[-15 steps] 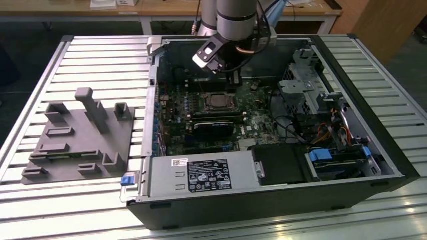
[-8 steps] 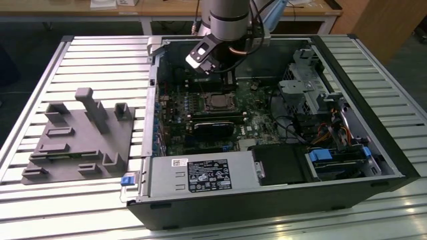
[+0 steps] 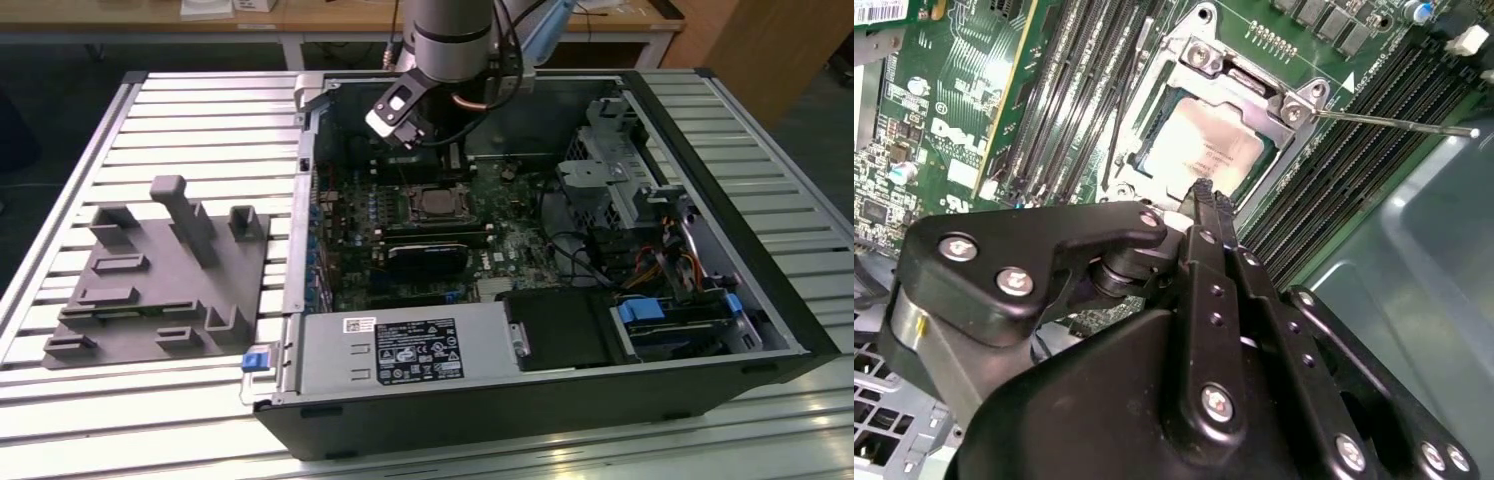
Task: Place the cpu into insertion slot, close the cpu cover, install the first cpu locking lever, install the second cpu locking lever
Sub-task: 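Close the cpu cover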
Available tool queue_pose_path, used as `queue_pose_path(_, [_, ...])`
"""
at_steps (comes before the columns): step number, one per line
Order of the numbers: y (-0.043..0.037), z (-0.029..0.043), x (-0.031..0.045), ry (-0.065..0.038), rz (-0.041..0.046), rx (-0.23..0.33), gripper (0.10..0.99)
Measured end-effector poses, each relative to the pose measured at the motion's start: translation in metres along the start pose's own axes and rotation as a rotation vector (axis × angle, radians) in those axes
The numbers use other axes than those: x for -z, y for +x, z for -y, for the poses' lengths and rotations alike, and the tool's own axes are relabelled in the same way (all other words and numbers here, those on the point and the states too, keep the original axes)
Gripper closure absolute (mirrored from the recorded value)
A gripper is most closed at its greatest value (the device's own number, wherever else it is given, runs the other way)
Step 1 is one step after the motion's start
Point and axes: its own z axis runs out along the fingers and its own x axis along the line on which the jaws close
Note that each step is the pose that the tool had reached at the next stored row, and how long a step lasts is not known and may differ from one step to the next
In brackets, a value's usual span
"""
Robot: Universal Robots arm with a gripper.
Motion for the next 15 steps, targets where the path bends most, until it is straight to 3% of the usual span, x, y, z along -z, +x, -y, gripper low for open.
queue_pose_path(1, [0.0, 0.0, -0.0002, 0.006, -0.0001, 0.0, 0.98])
queue_pose_path(5, [0.0, -0.0002, -0.0012, 0.072, 0.0019, -0.001, 0.98])
queue_pose_path(6, [0.0, -0.0002, -0.0013, 0.078, 0.0021, -0.001, 0.98])
queue_pose_path(15, [0.0, -0.0002, -0.0013, 0.08, 0.0015, 0.019, 0.98])
